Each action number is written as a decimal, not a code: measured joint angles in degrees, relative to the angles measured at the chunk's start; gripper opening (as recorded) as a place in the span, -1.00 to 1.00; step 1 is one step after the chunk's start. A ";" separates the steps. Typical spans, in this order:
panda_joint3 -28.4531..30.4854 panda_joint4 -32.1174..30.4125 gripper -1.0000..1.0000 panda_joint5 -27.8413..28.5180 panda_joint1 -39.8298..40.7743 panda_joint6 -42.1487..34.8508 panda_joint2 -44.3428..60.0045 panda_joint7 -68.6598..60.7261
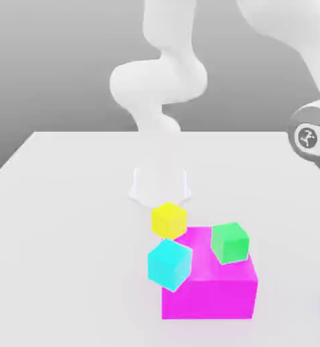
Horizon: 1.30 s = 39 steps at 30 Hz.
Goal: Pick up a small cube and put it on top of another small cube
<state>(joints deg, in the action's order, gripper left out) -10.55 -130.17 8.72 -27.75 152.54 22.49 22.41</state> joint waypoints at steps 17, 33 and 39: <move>0.12 -2.07 -1.00 -2.65 0.78 -1.98 -3.68 0.51; 6.54 -22.43 -1.00 -13.46 12.55 -14.58 -37.20 25.20; 7.26 -30.14 -1.00 -12.90 19.14 -19.18 -49.53 37.98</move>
<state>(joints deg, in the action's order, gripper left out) -3.28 -160.31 -4.18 -8.61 133.36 -27.04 60.38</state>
